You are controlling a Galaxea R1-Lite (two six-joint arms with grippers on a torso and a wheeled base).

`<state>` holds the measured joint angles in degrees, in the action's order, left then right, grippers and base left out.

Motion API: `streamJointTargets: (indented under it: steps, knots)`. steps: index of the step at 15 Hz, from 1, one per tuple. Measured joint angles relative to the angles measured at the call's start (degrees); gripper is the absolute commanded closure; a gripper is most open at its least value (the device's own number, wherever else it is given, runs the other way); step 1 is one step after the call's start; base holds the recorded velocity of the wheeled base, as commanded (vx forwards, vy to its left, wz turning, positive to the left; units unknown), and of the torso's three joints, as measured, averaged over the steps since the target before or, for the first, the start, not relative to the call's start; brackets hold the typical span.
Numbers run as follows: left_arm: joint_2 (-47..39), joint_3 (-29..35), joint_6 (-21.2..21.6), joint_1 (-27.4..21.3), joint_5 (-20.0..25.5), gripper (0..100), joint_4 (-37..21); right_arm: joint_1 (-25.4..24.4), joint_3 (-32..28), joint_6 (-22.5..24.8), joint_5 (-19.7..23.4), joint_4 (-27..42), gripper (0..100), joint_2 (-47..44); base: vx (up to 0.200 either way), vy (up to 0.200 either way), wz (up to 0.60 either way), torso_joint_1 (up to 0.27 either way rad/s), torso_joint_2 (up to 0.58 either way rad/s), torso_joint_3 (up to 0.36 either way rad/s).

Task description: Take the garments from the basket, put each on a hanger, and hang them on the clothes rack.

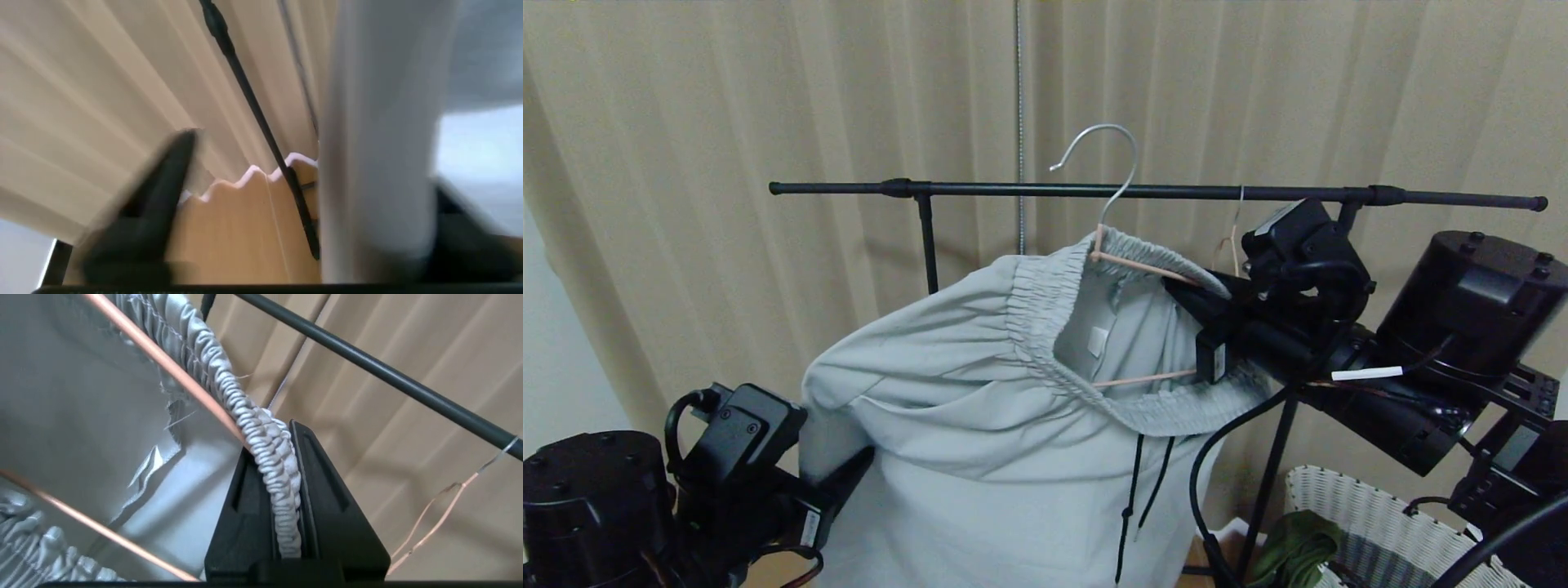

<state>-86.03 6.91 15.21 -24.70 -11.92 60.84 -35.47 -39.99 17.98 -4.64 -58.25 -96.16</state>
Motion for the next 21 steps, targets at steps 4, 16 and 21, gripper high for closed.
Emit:
streamJointTargets:
  steps: [4,16,21]
  knots:
    - [-0.1,-0.7,0.0,1.1,0.0,100,0.2,0.0,0.4,0.0,0.0,0.0,100,0.4,0.0,0.0,0.0,0.0,0.0,0.0]
    - [-0.2,-4.0,0.8,13.2,-0.3,100,0.2,4.9,1.3,0.1,-0.6,0.4,100,1.5,0.0,0.0,0.0,0.0,0.0,0.0]
    - [-0.3,-4.1,0.7,13.9,-0.6,0,0.2,5.1,1.2,0.1,-1.0,0.5,100,1.7,0.0,0.0,0.0,0.0,0.0,0.0]
